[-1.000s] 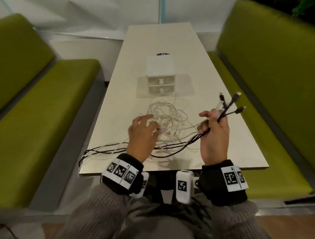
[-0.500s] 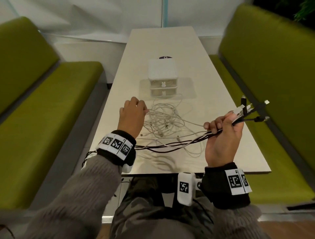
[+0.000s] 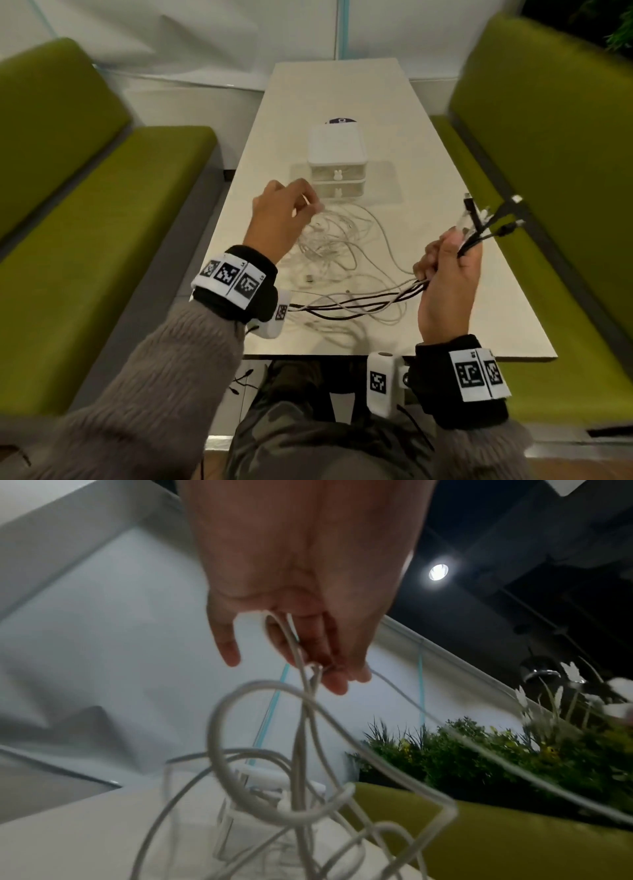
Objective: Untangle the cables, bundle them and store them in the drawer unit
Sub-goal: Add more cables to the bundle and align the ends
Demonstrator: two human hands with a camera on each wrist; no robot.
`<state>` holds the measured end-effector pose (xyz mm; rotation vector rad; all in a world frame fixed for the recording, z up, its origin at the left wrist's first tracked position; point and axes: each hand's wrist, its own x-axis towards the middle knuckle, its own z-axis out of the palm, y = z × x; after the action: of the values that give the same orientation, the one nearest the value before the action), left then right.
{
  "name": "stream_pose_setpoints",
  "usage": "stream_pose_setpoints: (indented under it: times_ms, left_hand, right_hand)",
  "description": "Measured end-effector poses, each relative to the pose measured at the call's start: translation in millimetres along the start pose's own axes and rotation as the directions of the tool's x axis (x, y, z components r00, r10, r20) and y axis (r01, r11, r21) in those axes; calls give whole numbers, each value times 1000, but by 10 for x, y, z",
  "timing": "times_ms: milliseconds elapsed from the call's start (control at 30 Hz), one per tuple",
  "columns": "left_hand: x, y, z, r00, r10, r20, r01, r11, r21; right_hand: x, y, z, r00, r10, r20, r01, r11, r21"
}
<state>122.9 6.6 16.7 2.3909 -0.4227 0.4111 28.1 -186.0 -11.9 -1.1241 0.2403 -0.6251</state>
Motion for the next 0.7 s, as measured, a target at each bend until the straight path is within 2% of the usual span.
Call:
stream_pose_setpoints:
  times_ms: [200,333,400,567,633,700]
  left_hand:
    - [-301,248,242,983,181,19,-174,965,-196]
    - [-388,304,359,956,285,62,-265,938,-225]
    - [-436,312,389,952,298,64,-274,929,-249]
    - [-447,283,359,931,328,163,-271,915,-298]
    - [-427,266,346,943,318,96,-275,909,-314]
    - [-413,267,338,968,250,11,-234,921,-311]
  right_hand:
    - [-119,212,158,986,10,167,31,970,-243]
    - [-186,225,198,971,119,205,-69,970,-233]
    - [-164,227,191,975,132,182,-92,973,-212]
    - [-123,224,159,974,175,147,-147,972,-183]
    - [-131,207,158,970,212,122,-195,972,-133]
    - [-146,182,168,969,222,108,-212,972,-99]
